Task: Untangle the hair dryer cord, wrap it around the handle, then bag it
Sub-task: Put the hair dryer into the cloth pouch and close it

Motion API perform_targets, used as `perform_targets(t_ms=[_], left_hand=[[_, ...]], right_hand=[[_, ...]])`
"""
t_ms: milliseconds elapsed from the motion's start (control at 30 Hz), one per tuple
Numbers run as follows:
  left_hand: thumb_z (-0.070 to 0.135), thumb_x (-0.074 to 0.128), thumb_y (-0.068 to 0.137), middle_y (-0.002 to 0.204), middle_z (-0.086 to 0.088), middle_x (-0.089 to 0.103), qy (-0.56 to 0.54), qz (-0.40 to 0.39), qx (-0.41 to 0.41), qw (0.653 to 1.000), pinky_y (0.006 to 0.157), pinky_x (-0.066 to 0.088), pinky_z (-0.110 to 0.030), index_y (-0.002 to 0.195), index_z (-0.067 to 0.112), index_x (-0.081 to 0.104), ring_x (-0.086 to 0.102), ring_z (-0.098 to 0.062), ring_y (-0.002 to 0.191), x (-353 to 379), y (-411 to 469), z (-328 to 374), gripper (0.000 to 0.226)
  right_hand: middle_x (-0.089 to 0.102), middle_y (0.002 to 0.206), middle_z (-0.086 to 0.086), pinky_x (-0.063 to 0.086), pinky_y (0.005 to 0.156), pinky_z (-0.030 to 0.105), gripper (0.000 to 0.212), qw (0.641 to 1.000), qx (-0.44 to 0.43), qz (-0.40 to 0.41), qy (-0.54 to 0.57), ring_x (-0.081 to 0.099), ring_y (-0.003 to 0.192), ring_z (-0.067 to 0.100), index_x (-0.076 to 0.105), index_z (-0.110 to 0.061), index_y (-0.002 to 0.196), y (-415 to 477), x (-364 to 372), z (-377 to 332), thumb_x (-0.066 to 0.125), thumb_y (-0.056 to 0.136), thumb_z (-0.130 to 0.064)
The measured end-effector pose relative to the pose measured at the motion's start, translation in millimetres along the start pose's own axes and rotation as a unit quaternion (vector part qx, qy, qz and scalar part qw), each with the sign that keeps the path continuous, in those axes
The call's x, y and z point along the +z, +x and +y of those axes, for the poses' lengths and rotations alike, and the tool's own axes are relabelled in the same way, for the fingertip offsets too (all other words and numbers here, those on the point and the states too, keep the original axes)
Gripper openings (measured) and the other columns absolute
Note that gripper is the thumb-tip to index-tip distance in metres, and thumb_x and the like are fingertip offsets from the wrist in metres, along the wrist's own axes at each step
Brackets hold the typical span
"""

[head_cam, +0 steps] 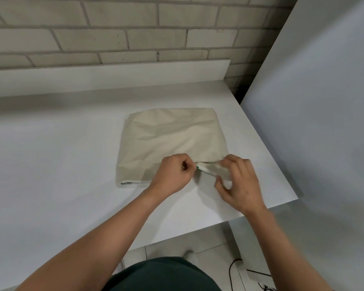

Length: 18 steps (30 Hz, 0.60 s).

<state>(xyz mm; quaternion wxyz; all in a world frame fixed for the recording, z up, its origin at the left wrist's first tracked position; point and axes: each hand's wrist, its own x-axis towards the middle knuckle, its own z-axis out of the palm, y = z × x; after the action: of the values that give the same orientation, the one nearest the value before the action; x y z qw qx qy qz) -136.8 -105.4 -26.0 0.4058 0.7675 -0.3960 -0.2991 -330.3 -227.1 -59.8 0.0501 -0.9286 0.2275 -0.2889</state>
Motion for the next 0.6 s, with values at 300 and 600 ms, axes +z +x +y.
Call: perform_targets(t_ms=[300,600], left_hand=[[0.011,0.066,0.092,0.058,0.015,0.056,0.061,0.082,0.019,0.995,0.055,0.037,-0.008,0.066,0.024,0.059,0.056,0.002,0.055,-14,-16,-29,0.030],[0.009,0.064,0.094,0.087,0.007,0.066,0.077,0.188,0.033,0.979,0.078,0.051,-0.022,0.079,0.023,0.057,0.063,-0.011,0.085,-59,-35,-71,0.022]], right_hand=[[0.068,0.081,0.001,0.053,0.062,0.039,0.007,0.996,-0.075,-0.033,-0.024,0.062,0.069,0.026,0.074,-0.013,0.088,32,51,-34,0.077,0.086,-0.008],[0.068,0.089,0.002,0.054,0.058,0.034,0.020,0.999,-0.027,-0.019,-0.012,0.064,0.071,0.025,0.077,-0.015,0.106,35,48,-33,0.075,0.088,-0.006]])
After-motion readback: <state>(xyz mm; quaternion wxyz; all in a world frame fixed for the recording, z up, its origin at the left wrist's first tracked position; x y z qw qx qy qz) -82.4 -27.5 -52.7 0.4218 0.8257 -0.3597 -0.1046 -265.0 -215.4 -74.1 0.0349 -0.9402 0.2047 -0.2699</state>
